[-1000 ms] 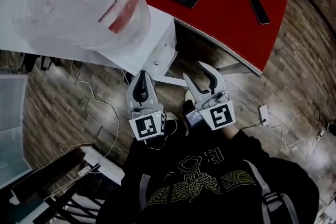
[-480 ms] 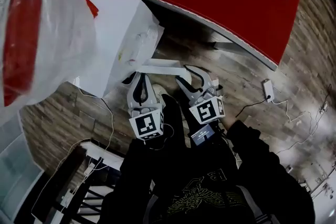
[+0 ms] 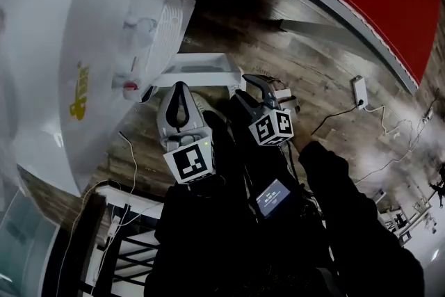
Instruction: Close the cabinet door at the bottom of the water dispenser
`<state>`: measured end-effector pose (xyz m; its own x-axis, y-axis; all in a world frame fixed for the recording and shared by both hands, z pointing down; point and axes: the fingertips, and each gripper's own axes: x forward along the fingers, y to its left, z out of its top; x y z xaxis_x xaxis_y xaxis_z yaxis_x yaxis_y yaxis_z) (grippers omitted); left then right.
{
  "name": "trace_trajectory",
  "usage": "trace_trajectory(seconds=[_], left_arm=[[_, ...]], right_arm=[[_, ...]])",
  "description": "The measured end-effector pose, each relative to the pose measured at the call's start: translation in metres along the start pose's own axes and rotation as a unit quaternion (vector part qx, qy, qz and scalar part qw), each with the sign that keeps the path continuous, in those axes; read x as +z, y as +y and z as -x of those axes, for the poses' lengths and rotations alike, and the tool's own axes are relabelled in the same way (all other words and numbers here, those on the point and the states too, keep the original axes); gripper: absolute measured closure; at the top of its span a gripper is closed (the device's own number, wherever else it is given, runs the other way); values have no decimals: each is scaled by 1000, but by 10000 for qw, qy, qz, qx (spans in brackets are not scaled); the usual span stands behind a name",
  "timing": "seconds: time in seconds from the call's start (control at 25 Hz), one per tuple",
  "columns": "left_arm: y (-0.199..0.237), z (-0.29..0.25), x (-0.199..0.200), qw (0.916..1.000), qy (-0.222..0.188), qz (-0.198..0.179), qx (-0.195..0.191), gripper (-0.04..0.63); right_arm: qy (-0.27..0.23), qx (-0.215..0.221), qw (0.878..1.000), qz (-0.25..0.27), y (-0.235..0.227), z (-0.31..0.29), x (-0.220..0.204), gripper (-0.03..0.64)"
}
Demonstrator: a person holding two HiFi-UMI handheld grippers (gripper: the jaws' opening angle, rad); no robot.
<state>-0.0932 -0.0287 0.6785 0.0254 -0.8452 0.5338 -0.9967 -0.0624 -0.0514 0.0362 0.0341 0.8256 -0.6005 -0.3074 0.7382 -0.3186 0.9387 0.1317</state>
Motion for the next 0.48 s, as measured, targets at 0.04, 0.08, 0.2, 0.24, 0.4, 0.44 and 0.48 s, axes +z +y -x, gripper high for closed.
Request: trace_trajectory(seconds=[0.04,0.08,0.2,0.24,0.4,0.44,0.48], left_arm=[[2,1,-3,10000,5,52,28,588],[3,2,-7,10000,23,84,36,588],[7,4,-22,9996,224,140,25,588],[11,4,-25,9995,265,164,31,588],[20,-1,-27,9993,273,264,75,588],[22,-2,-27,9993,271,258,84,588],[25,-2,-27,9993,269,226,91,588]], right_arm=[[73,42,10000,25,5,-6,-8,414],[143,48,9999,65,9,-11,-15,414],[397,-63,9992,51,7,-26,-33,416],[462,-84,9989,32,6,-32,-36,414],[570,-88,9982,185,2,-48,-37,420],[575,-126,9981,198,-1,-49,-37,420],[580,-165,9980,198,-5,-50,-36,420]])
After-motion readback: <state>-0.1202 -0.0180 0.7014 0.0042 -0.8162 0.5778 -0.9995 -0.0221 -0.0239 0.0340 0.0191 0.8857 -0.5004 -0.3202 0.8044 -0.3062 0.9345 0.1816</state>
